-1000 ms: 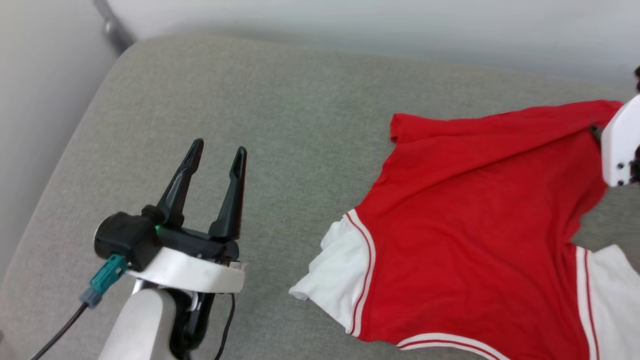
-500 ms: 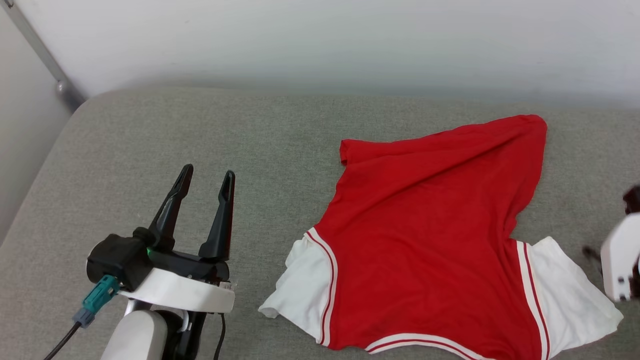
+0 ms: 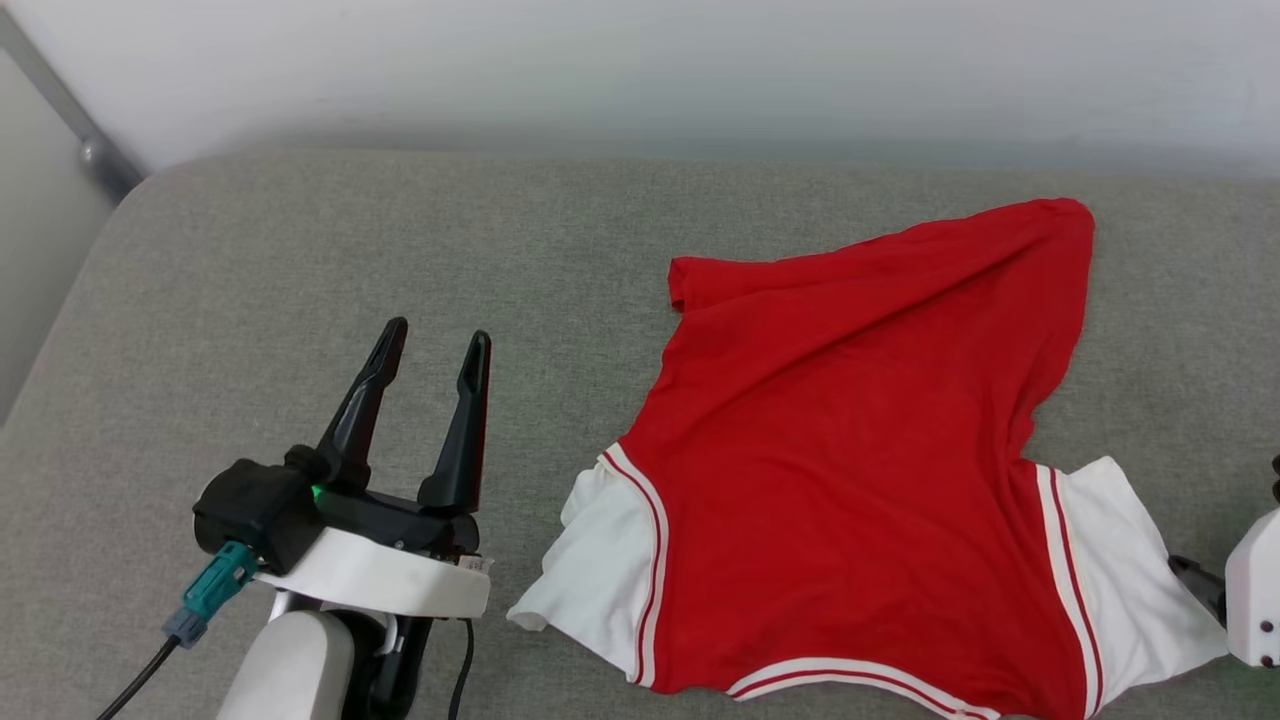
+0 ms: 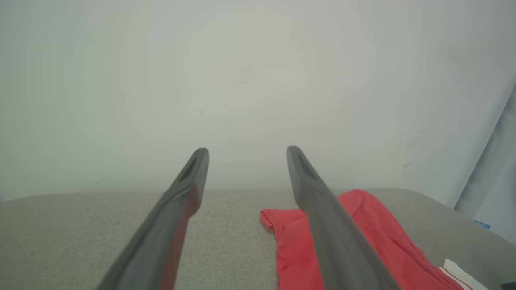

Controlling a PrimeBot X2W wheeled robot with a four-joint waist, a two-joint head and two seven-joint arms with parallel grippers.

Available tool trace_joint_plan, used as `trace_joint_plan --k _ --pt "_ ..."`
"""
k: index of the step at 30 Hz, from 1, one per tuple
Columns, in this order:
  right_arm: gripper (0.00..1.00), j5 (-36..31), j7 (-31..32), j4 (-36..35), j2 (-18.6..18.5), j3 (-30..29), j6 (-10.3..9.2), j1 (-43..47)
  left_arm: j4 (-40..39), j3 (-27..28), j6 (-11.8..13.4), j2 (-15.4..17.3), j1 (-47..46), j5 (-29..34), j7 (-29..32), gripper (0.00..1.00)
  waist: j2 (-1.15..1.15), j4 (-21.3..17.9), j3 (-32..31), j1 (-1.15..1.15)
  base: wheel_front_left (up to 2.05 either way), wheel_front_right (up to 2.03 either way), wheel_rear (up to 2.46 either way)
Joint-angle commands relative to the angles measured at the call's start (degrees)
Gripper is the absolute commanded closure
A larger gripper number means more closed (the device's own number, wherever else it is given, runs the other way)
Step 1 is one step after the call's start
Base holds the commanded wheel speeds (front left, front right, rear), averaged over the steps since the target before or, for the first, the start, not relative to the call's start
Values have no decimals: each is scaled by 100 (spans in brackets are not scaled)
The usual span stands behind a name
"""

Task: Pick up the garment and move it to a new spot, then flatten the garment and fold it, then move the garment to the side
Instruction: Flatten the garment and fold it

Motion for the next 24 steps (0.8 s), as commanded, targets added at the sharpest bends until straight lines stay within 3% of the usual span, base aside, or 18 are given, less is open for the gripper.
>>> trace_joint_plan --k 1,10,11,13,15,16,20,24 --pt "0 -195 92 24 73 33 -2 518 9 -19 2 -3 -51 15 -13 0 0 35 36 1 0 0 0" --pt "0 -905 119 -1475 -209 -1376 -2 1125 17 161 1 -84 127 33 -13 0 0 -90 34 1 0 0 0" --pt "0 -1223 506 -2264 -73 -2016 -2 1525 40 173 2 -90 176 42 -13 0 0 -152 1 1 0 0 0" --pt "0 -1559 804 -2853 24 -2494 -3 1824 35 168 2 -103 163 37 -13 0 0 -178 -10 1 0 0 0" --pt "0 -2205 1636 -4175 549 -3434 -2 2524 25 124 2 -108 99 20 -13 0 0 -198 -9 1 0 0 0" --pt "0 -2205 1636 -4175 549 -3434 -2 2524 25 124 2 -108 99 20 -13 0 0 -198 -9 1 0 0 0" --pt "0 -2880 2592 -5325 1211 -4217 -4 3263 52 84 2 -122 49 -3 -13 0 0 -166 33 1 0 0 0" --pt "0 -3170 3015 -5638 1528 -4562 -4 3558 71 49 1 -121 0 -17 -13 0 0 -113 74 1 0 0 0"
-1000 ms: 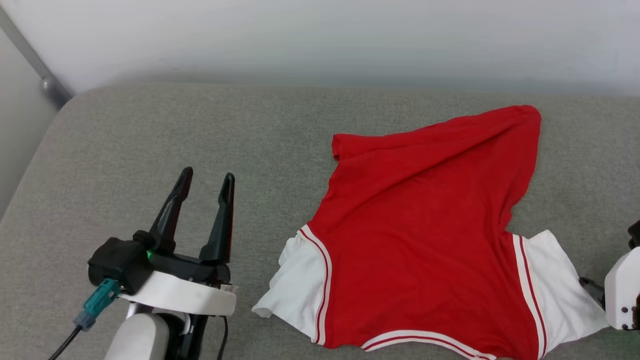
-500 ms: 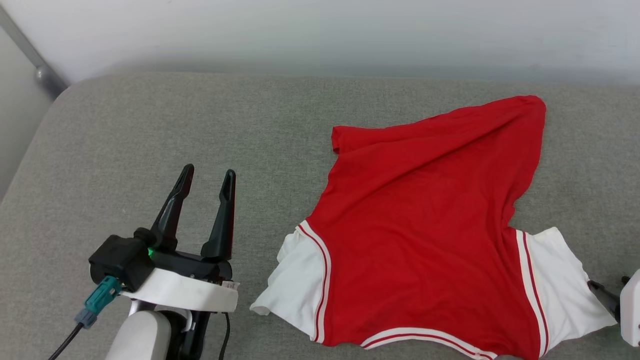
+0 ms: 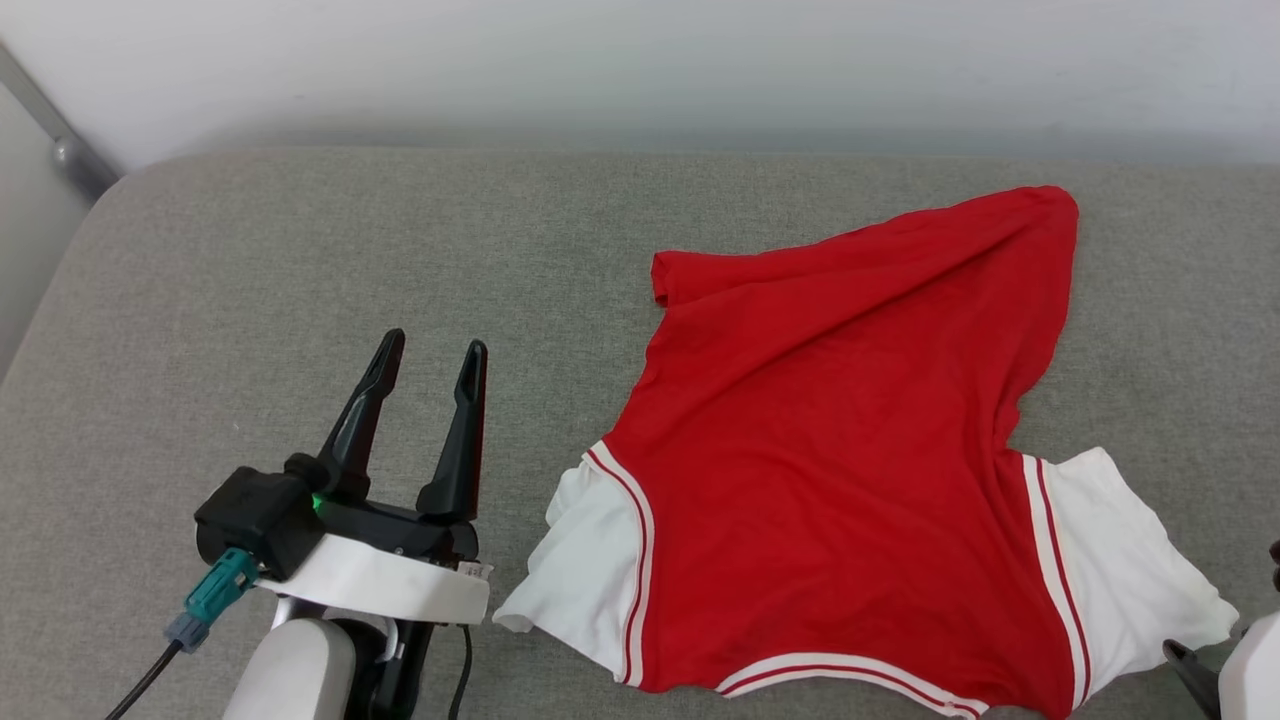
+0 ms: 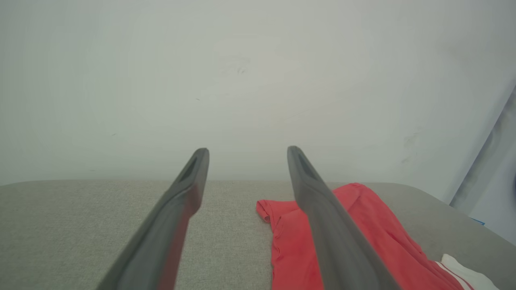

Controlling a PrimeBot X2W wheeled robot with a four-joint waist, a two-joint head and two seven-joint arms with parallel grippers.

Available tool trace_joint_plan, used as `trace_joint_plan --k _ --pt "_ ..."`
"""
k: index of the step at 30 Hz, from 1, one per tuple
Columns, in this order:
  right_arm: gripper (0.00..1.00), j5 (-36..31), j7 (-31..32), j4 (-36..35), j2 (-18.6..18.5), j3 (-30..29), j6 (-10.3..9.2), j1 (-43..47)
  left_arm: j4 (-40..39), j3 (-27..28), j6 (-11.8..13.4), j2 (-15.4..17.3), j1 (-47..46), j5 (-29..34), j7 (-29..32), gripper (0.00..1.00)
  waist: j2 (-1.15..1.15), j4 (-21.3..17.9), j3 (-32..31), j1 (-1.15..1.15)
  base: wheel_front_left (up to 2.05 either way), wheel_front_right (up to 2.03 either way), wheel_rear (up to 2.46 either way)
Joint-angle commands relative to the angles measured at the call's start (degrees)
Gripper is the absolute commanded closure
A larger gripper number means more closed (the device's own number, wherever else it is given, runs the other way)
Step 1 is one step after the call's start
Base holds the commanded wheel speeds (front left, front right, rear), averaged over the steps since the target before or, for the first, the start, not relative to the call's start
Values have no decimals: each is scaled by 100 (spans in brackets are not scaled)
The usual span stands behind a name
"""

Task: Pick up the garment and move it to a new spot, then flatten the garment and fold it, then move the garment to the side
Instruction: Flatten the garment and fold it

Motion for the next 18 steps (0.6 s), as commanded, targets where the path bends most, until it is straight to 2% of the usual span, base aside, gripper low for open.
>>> trace_joint_plan --k 1,9,11,18 --pt "0 -38 23 -31 66 -86 -6 42 -7 -3 2 -7 -73 -23 -13 0 0 18 19 0 0 0 0" --pt "0 -215 171 109 60 -418 -6 1 0 -1 2 10 -94 -37 -13 0 0 94 78 0 0 0 0" --pt "0 -185 134 243 112 -456 -6 -78 16 -9 2 18 -92 -40 -13 0 0 104 97 0 0 0 0" --pt "0 -233 -148 937 -49 -552 -6 -324 -1 -17 2 28 -136 -8 -13 0 0 141 190 0 0 0 0"
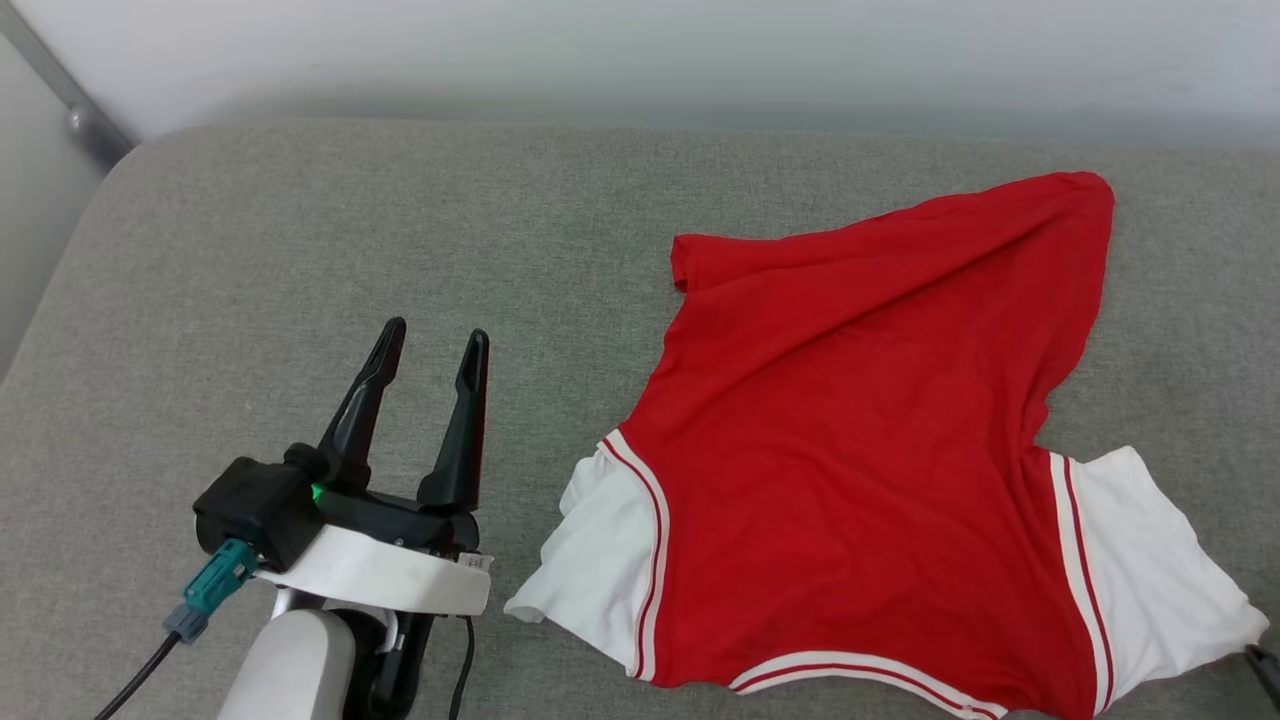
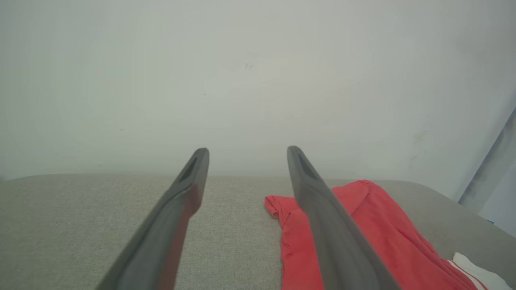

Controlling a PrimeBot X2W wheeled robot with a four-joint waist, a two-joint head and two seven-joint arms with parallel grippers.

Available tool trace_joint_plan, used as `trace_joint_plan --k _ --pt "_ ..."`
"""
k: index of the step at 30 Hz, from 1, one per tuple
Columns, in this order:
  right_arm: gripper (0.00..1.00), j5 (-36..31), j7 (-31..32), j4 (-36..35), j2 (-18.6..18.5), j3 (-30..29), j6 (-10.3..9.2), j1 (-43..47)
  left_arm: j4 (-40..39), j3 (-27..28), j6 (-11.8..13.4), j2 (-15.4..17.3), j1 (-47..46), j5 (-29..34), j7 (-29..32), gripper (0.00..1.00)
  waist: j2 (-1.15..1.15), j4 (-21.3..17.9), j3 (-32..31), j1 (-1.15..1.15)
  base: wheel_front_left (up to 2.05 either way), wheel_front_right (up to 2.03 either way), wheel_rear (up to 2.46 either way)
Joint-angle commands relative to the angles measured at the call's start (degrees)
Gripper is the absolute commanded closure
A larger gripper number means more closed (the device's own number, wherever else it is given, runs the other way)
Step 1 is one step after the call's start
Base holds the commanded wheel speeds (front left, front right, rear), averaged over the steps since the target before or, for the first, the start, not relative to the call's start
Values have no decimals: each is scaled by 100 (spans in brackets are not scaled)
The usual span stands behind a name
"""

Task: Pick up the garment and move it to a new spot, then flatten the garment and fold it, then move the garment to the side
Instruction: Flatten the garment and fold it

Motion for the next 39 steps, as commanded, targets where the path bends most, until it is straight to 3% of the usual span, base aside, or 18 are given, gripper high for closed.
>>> trace_joint_plan --k 1,13,14,15,16,17,26,39 --pt "0 2 -118 167 -50 12 -6 -109 -6 -25 2 11 -55 19 -13 0 0 22 24 0 0 0 0" --pt "0 176 -373 816 -182 542 -6 -424 31 -61 2 35 -97 22 -13 0 0 73 83 0 0 0 0" --pt "26 126 -362 879 -240 604 -6 -412 38 -63 2 34 -100 21 -13 0 0 78 78 0 0 0 0" --pt "40 116 -456 906 -290 642 -6 -433 45 -65 2 32 -102 21 -13 0 0 83 76 0 0 0 0" --pt "67 129 -542 955 -305 644 -8 -473 52 -61 2 27 -105 18 -13 0 0 85 73 0 0 0 0" --pt "100 110 -624 1011 -371 670 -8 -486 56 -60 2 28 -107 18 -13 0 0 85 70 0 0 0 0" --pt "100 290 -982 1449 -583 862 -7 -638 94 -18 2 67 -70 5 -13 0 0 0 -26 0 0 0 0" --pt "100 493 -914 1162 -656 753 -7 -406 111 9 2 61 60 -11 -13 0 0 -205 -128 0 0 0 0"
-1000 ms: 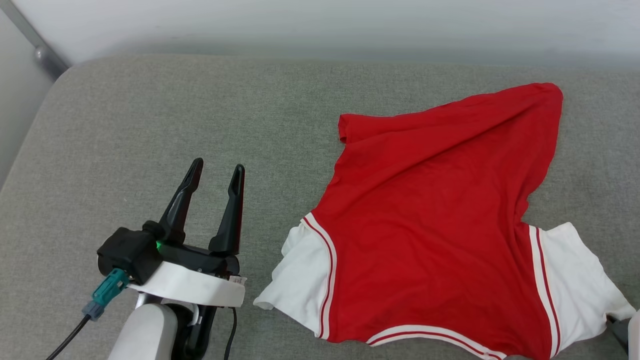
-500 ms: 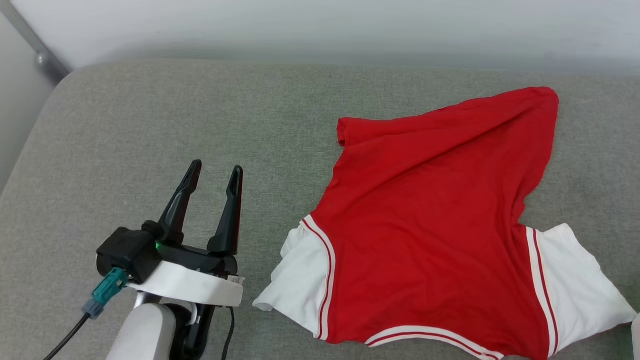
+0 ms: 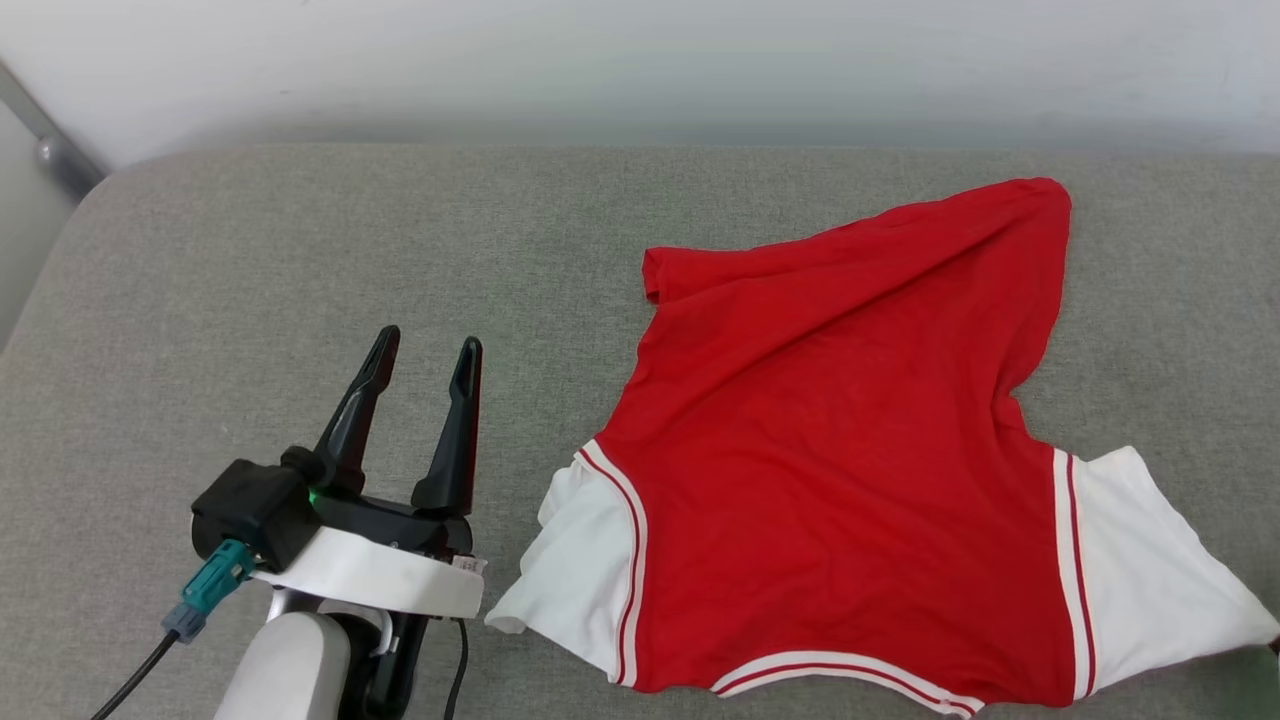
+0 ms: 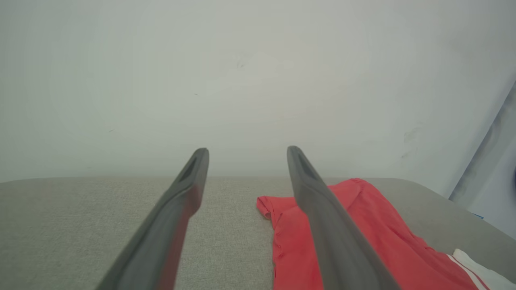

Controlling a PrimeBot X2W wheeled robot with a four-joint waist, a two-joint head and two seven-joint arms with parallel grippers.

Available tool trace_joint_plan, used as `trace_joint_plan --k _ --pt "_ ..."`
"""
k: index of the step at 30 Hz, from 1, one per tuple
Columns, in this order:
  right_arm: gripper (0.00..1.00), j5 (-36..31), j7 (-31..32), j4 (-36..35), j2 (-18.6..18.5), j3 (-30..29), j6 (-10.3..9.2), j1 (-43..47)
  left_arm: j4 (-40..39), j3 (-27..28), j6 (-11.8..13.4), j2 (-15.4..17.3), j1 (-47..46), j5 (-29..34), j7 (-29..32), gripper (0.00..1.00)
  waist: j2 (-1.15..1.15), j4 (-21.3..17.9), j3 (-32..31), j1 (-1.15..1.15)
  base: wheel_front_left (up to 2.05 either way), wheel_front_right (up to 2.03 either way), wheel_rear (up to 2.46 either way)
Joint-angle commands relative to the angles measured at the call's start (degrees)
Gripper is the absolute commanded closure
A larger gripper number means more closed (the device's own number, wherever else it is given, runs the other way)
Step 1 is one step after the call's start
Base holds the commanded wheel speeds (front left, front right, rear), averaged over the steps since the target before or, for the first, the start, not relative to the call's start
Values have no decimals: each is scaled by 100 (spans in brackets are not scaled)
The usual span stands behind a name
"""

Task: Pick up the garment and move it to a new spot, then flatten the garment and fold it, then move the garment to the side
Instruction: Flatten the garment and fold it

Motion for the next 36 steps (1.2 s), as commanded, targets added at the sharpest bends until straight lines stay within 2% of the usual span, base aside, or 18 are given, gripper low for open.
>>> trace_joint_plan --k 1,10,14,15,17,27,36 --pt "100 -18 69 9 18 -30 -8 100 9 -22 2 3 43 7 -13 0 0 -12 9 0 0 0 0" --pt "100 -477 59 128 -22 -519 -8 256 -5 -42 2 8 -37 21 -13 0 0 9 119 0 0 0 0" --pt "100 -457 188 245 150 -610 -8 268 -2 -23 1 15 -49 25 -13 0 0 -12 170 0 0 0 0" --pt "75 -426 212 213 168 -619 -8 235 9 -31 2 23 -51 23 -13 0 0 -20 177 0 0 0 0" --pt "0 -422 197 122 227 -712 -8 155 15 -20 2 23 -65 22 -13 0 0 -45 190 0 0 0 0" --pt "0 -238 778 -1216 585 -1220 -8 492 17 -63 2 3 -66 -2 -13 0 0 -104 202 0 0 0 0" --pt "0 -382 855 -1284 783 -1142 -8 505 36 -96 1 26 -120 -36 -13 0 0 -6 264 0 0 0 0"
